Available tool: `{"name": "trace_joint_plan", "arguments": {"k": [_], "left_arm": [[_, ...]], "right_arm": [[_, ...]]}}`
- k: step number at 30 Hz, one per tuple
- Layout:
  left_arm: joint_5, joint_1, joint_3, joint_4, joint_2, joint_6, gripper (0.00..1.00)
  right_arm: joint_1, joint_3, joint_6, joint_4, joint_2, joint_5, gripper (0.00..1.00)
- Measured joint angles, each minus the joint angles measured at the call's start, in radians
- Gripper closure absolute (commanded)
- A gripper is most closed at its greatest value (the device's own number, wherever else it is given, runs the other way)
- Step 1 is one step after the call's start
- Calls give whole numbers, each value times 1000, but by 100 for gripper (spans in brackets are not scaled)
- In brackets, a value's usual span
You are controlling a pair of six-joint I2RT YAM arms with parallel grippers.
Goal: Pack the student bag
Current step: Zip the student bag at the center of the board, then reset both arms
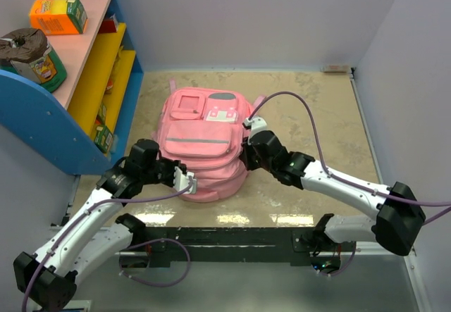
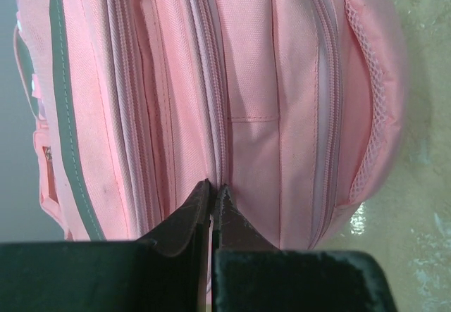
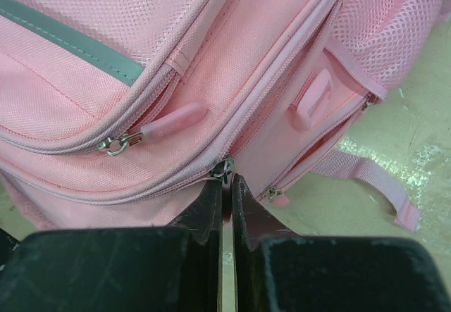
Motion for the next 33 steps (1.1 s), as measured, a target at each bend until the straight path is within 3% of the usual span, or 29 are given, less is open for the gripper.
{"name": "trace_joint_plan", "arguments": {"k": [7, 12, 17, 20, 21, 22, 23, 25, 26, 29, 33], "left_arm": [[61, 56, 37, -58, 38, 92, 100], [95, 65, 68, -84, 50, 132, 100], [115, 66, 77, -84, 63, 133, 100], [131, 66, 105, -86, 99, 95, 64], [135, 63, 124, -90, 121, 71, 31], [133, 55, 149, -103, 145, 35, 13], [130, 46, 175, -111, 170, 2, 0], [155, 25, 264, -145, 241, -118, 0], [158, 15, 277, -143, 252, -134, 0], [162, 8, 396, -134, 330, -292, 0], [113, 12, 524, -76, 412, -472, 0]], "right_arm": [[-16, 16, -32, 25, 58, 19, 100], [-121, 30, -40, 116, 143, 4, 99], [-146, 31, -41, 158, 146, -27, 99], [-153, 32, -39, 161, 146, -26, 100], [-156, 32, -38, 161, 145, -23, 98], [-160, 31, -38, 161, 143, -10, 92], [-167, 31, -34, 159, 137, 5, 70], [-179, 29, -29, 147, 114, 49, 42], [-191, 29, -14, 140, 99, 75, 19], [-222, 24, 4, 116, 29, 145, 1], [-236, 14, 30, 83, -24, 183, 1]]}}
